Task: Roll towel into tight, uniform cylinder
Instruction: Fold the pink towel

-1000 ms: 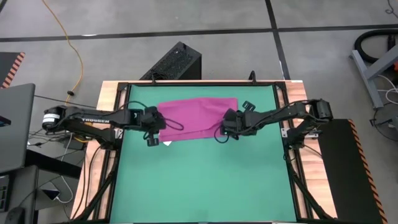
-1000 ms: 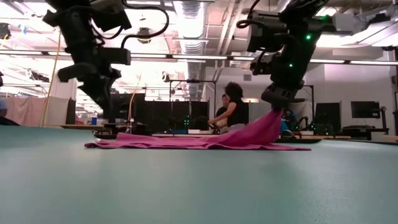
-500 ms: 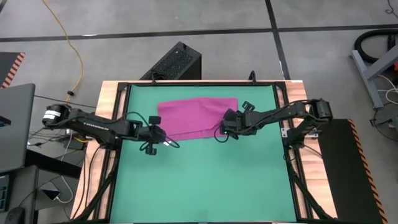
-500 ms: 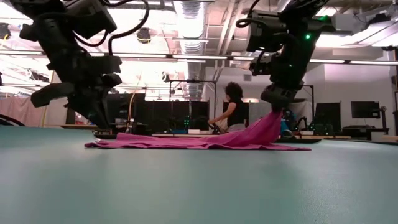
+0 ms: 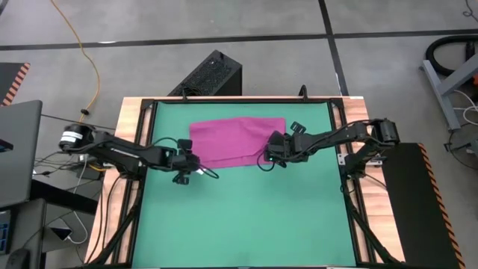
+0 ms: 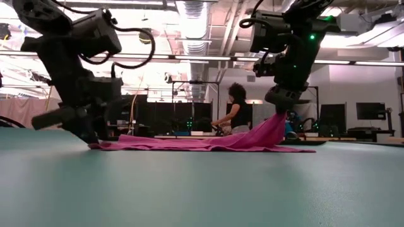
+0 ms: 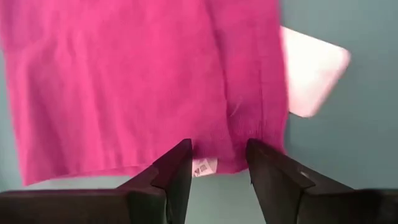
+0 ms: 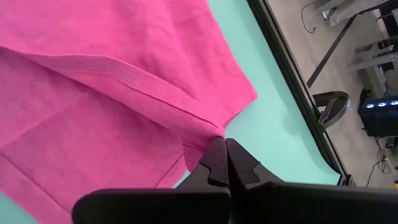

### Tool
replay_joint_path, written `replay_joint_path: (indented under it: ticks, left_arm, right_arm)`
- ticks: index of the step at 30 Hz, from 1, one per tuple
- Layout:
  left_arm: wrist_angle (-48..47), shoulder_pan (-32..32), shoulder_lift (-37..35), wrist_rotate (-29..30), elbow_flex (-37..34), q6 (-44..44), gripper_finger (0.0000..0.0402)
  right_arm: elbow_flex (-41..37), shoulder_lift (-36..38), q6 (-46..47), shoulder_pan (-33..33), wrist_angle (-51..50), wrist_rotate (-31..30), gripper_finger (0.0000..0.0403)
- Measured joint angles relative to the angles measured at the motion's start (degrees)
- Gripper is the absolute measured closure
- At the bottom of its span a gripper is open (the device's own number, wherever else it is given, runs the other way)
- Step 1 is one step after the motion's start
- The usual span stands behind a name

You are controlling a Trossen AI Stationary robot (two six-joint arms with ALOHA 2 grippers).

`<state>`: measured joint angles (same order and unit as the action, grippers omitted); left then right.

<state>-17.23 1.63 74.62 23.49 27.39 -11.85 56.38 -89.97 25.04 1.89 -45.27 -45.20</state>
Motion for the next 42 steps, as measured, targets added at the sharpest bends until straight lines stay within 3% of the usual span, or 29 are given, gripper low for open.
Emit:
replay_joint_path:
  ticks: [6, 14, 21, 29, 36, 42]
  left_arm:
    - [2.04, 0.00, 0.98, -0.20, 0.03, 0.64, 0.0267]
    - [0.28, -0.16, -3.10, -2.02, -0.02, 1.58, 0.0290]
    - [1.71, -1.09, -1.17, -5.40, -0.61, 0.60, 0.0318]
    - [2.00, -1.05, 1.36, -3.01, -0.48, 1.69, 0.0347]
    - [-0.53, -1.07, 0.03, -2.79, 0.74, 2.04, 0.0397]
    - [-0.50, -1.03, -0.04, -1.76, 0.81, 1.98, 0.0401]
  right_arm:
    - [0.00, 0.00, 0.00, -0.07, 0.01, 0.21, 0.0403]
    - [0.00, 0.00, -0.02, -0.39, -0.32, 0.56, 0.0403]
    - [0.00, 0.00, -0.02, -0.42, -0.37, 0.62, 0.0403]
    - [0.00, 0.00, 0.00, -0.42, -0.50, 1.91, 0.0403]
    - [-0.01, 0.00, 0.00, -0.50, -0.53, 1.95, 0.0403]
    - [-0.01, -0.02, 0.00, -0.83, -0.57, 1.98, 0.0403]
